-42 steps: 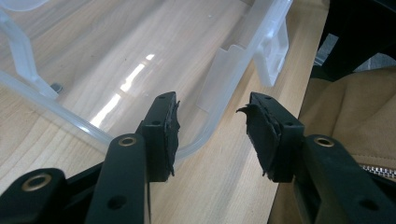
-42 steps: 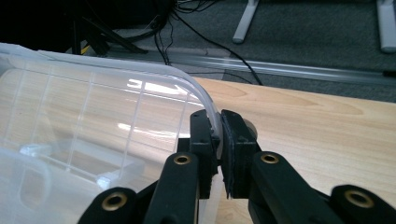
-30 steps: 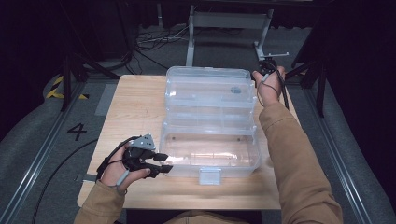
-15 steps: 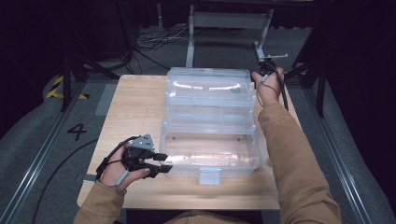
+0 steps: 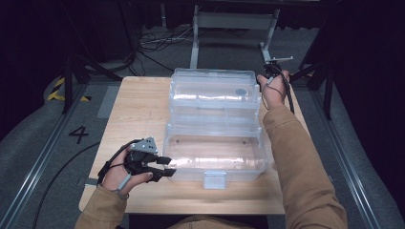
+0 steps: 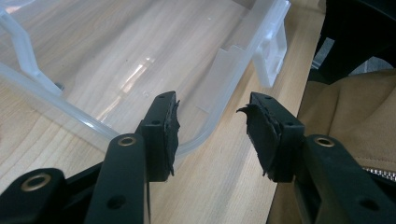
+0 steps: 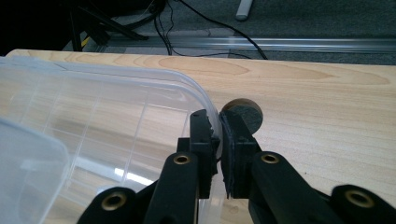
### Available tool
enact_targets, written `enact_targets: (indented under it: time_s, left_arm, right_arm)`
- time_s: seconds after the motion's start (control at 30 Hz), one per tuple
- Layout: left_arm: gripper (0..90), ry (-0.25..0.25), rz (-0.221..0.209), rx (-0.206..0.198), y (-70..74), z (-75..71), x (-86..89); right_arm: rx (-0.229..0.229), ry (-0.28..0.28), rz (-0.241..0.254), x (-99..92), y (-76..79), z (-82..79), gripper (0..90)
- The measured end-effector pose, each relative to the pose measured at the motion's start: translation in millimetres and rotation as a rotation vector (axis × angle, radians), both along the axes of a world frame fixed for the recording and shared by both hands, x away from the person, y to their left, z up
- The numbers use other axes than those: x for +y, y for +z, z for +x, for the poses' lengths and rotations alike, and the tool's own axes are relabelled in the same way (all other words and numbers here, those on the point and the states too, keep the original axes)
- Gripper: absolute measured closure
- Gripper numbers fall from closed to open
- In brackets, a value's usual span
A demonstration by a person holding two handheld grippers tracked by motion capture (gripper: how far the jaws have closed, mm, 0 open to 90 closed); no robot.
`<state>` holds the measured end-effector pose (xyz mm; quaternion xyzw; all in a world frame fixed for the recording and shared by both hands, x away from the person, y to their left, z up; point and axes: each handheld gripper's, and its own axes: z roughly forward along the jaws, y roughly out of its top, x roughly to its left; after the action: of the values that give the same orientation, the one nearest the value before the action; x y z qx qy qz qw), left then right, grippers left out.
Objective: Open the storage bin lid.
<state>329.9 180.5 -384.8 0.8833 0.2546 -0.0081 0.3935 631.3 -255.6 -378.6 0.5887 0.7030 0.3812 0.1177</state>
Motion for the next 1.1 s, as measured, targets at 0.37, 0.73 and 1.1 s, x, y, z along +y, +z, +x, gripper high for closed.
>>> enact_targets:
  time_s: [0.37, 0.73, 1.1]
  left_arm:
    - [53.6, 0.001, -0.001, 0.000, 0.0, -0.1, 0.3]
    - [53.7, 0.007, -0.005, 0.001, -1.0, 0.5, -0.3]
    - [51.9, 0.015, 0.014, -0.007, 3.2, 6.7, 1.9]
  right_arm:
    - [-0.003, 0.004, 0.001, -0.7, -1.0, 0.4, 84.0]
    - [-0.030, 0.043, -0.017, -2.2, -2.2, 0.7, 77.5]
    - [-0.172, 0.088, -0.057, -14.4, 21.0, -20.6, 61.4]
